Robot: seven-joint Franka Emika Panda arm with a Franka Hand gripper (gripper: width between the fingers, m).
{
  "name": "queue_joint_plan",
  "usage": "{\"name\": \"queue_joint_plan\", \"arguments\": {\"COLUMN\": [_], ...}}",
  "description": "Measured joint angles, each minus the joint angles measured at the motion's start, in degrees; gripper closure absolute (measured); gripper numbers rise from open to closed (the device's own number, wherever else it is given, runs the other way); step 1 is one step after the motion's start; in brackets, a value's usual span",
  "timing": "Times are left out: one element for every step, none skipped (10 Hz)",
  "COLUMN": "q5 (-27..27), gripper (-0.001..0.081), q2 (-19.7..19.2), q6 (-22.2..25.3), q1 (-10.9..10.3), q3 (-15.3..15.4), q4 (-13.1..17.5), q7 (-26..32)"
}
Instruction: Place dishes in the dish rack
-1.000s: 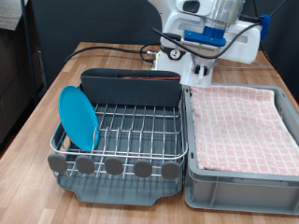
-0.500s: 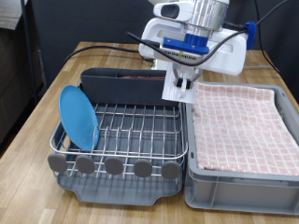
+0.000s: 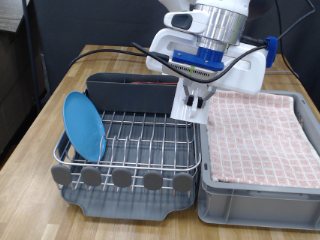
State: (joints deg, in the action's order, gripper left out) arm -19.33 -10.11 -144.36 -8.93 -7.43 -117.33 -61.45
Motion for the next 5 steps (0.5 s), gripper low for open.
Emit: {"name": "queue_joint_plan", "arguments": {"q5": [0.9,1.8,2.5,2.5,2.4], "gripper": [0.0737,0.0737,0.0737,0.0737,0.0737], "q2": [-0.4,-1.0,-1.8,-2.6,-3.4], "q6": [-0.9,-1.6,-2.3,-3.1,-3.7], "q1": [0.0,0.0,0.0,0.0,0.0], "q3": [0.1,0.2,0.3,0.4,0.3], "q4": [0.0,0.2,0.6,1.1,1.7], "q7": [0.0,0.0,0.0,-0.2,-0.9]}}
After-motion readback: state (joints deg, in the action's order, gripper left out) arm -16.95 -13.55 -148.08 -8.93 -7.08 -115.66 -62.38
